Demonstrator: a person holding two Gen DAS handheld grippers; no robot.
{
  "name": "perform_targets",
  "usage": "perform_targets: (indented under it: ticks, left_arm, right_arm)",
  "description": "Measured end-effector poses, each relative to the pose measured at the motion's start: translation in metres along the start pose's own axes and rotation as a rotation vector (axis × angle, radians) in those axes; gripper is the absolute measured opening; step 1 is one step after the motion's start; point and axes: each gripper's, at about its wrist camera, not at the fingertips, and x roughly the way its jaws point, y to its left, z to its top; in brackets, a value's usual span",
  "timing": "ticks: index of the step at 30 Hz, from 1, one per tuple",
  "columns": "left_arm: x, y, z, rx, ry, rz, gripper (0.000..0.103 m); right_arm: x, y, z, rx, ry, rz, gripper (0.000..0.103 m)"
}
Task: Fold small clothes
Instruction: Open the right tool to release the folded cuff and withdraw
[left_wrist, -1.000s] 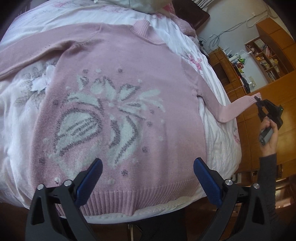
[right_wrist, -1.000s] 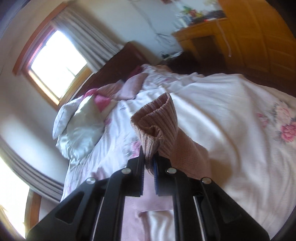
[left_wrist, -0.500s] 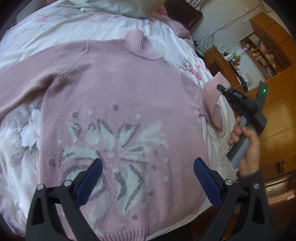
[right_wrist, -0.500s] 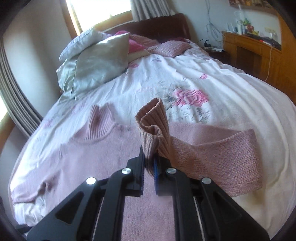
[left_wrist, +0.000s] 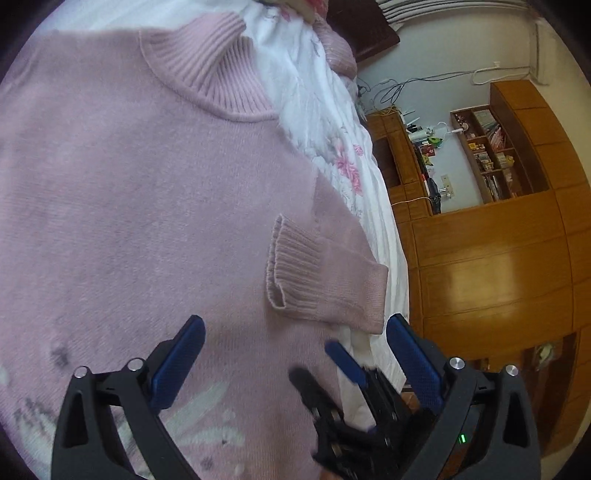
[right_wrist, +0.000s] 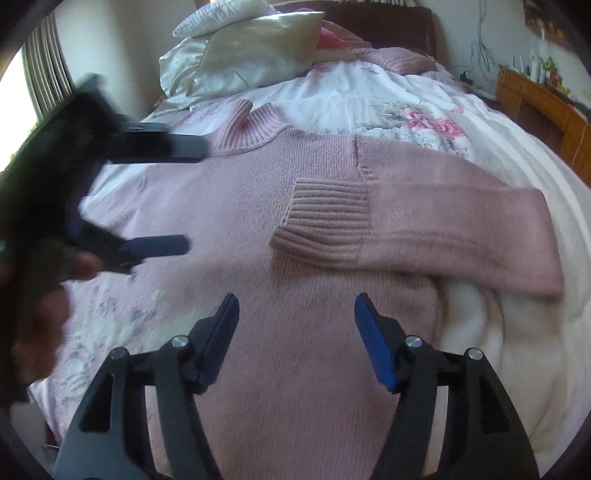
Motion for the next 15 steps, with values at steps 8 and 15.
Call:
perform_targets:
  ticks: [8,15]
  left_arm:
    - [0.059,-0.016,0.021,0.027,0.066,0.074,0.099]
    - [0.068,-0.029,0.021,0.050,0.104,0.133,0.081]
  right_arm:
    - [-0.100,-0.023,-0.116,0.199,0.006,0.133,0.069]
    - [-0.131,-0.024,-0.159,0.282,0.047,0.187,0.069]
